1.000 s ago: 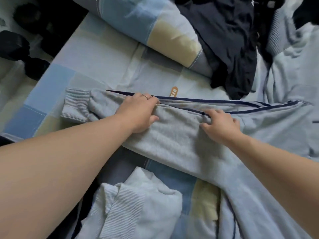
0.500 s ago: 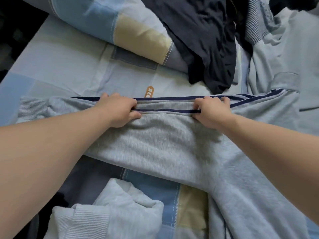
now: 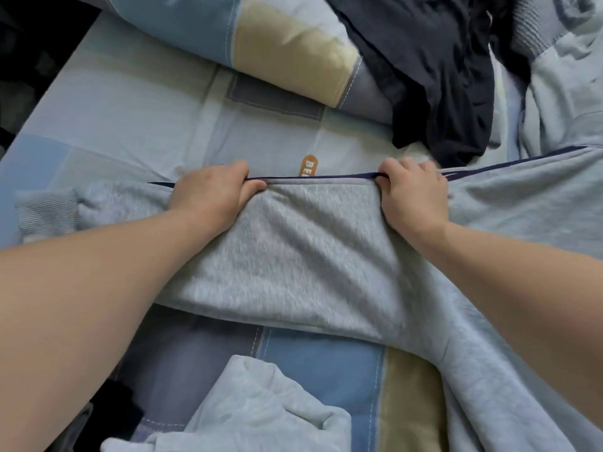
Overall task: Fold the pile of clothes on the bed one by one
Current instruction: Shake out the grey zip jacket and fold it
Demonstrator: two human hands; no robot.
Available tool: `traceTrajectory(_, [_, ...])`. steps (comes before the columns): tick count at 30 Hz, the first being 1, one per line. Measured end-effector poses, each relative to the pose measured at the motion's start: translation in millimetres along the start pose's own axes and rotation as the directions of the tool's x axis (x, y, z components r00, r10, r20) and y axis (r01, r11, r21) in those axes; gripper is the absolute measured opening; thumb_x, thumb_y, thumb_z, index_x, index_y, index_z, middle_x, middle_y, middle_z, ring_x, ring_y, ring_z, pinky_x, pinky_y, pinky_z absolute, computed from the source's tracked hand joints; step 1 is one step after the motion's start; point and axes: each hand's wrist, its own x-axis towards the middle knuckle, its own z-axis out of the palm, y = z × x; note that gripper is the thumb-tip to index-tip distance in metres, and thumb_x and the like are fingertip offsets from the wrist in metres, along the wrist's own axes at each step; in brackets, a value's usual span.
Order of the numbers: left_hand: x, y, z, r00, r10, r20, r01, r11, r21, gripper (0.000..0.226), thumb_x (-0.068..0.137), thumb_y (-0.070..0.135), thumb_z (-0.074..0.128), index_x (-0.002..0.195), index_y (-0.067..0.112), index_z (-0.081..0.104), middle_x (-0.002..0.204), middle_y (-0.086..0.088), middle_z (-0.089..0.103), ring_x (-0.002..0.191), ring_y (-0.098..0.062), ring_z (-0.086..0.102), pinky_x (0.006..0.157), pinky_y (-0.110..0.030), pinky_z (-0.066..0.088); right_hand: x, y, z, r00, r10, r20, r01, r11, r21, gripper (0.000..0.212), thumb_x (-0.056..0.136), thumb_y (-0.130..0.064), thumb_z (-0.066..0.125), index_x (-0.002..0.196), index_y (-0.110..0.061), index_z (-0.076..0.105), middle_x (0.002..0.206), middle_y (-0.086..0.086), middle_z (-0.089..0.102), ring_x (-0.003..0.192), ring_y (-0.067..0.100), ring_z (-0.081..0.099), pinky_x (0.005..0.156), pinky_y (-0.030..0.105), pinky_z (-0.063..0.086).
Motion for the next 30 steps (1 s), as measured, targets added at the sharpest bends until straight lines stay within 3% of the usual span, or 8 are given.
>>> traceTrajectory(6, [-13, -9, -16, 0.998, 0.012, 0.054, -0.011, 1.0, -0.019, 0.043, 0.1, 0.06, 0.036, 0.097, 0.018, 0.043, 0.111, -0.014, 0.061, 0.105, -0.036, 0.055, 0.078, -0.041, 0.034, -2, -19, -23, 0.981, 0.098, 0.165, -0.099, 0.995, -0.004, 0.022, 0.1, -0.027, 0.041, 0.118, -0.022, 0.053, 0.13, 0.006, 0.055, 0.126, 0.033, 0.042, 0.113, 0.06, 0.021])
traceTrajectory(10, [-45, -44, -40, 0.999, -0.021, 0.031, 0.016, 0.986, 0.167, 0.052, 0.096, 0.065, 0.034, 0.114, 0.02, 0.053, 0.12, -0.007, 0.057, 0.113, -0.032, 0.049, 0.085, -0.042, 0.033, -43, -72, -40, 0.988, -0.042, 0.146, 0.029, 0.995, 0.09, 0.056, 0.102, -0.046, 0.04, 0.154, -0.035, 0.025, 0.168, 0.001, 0.009, 0.154, 0.027, 0.003, 0.119, 0.061, 0.0])
traceTrajectory(13, [-65, -76, -42, 0.994, -0.108, -0.009, 0.108, 0.979, 0.174, 0.045, 0.099, 0.057, 0.04, 0.12, 0.02, 0.054, 0.123, -0.008, 0.057, 0.115, -0.034, 0.049, 0.087, -0.044, 0.036, -76, -122, -27, 0.942, -0.077, 0.327, 0.023, 0.986, 0.166, 0.068, 0.1, -0.062, 0.027, 0.158, -0.041, -0.002, 0.167, -0.006, -0.018, 0.154, 0.025, -0.017, 0.119, 0.062, -0.006])
traceTrajectory(16, [-65, -91, -43, 0.986, -0.166, -0.005, 0.164, 0.967, 0.196, 0.042, 0.102, 0.053, 0.04, 0.119, 0.017, 0.054, 0.124, -0.01, 0.057, 0.115, -0.035, 0.048, 0.087, -0.043, 0.036, -93, -151, 1, 0.892, -0.065, 0.448, -0.003, 0.989, 0.149, 0.075, 0.098, -0.069, 0.023, 0.158, -0.04, -0.011, 0.165, -0.006, -0.026, 0.151, 0.027, -0.025, 0.118, 0.062, -0.013])
traceTrajectory(20, [-59, -78, -45, 0.974, -0.227, -0.013, 0.221, 0.933, 0.284, 0.027, 0.103, 0.036, 0.048, 0.121, 0.017, 0.05, 0.127, -0.01, 0.053, 0.117, -0.033, 0.046, 0.091, -0.044, 0.034, -81, -149, -10, 0.834, -0.186, 0.52, 0.033, 0.957, 0.289, 0.07, 0.101, -0.056, 0.037, 0.158, -0.044, -0.002, 0.165, -0.017, -0.019, 0.152, 0.023, -0.023, 0.118, 0.057, -0.015])
traceTrajectory(23, [-62, -49, -48, 0.983, -0.161, -0.087, 0.173, 0.971, 0.162, 0.038, 0.092, 0.016, 0.058, 0.129, 0.022, 0.052, 0.139, -0.006, 0.046, 0.129, -0.031, 0.036, 0.101, -0.044, 0.026, -80, -108, -41, 0.808, -0.315, 0.498, 0.111, 0.911, 0.397, 0.059, 0.103, -0.039, 0.046, 0.157, -0.041, 0.022, 0.167, -0.018, 0.009, 0.155, 0.014, 0.0, 0.125, 0.046, 0.002])
traceTrajectory(26, [-62, 6, -58, 0.994, 0.018, -0.104, -0.019, 1.0, -0.01, 0.035, 0.094, 0.021, 0.059, 0.128, 0.022, 0.057, 0.142, -0.003, 0.048, 0.133, -0.03, 0.035, 0.106, -0.044, 0.025, -86, -40, -64, 0.93, -0.088, 0.357, -0.016, 0.961, 0.277, 0.053, 0.101, -0.035, 0.05, 0.152, -0.037, 0.037, 0.163, -0.012, 0.029, 0.153, 0.015, 0.017, 0.12, 0.04, 0.014])
traceTrajectory(30, [-44, 102, -60, 0.984, 0.179, 0.0, -0.178, 0.975, -0.133, 0.038, 0.098, 0.035, 0.055, 0.135, 0.024, 0.053, 0.143, -0.001, 0.049, 0.132, -0.027, 0.039, 0.106, -0.042, 0.031, -79, 62, -89, 0.933, 0.15, 0.328, -0.188, 0.978, 0.087, 0.057, 0.099, -0.035, 0.053, 0.153, -0.033, 0.036, 0.163, -0.008, 0.028, 0.152, 0.019, 0.019, 0.119, 0.046, 0.015])
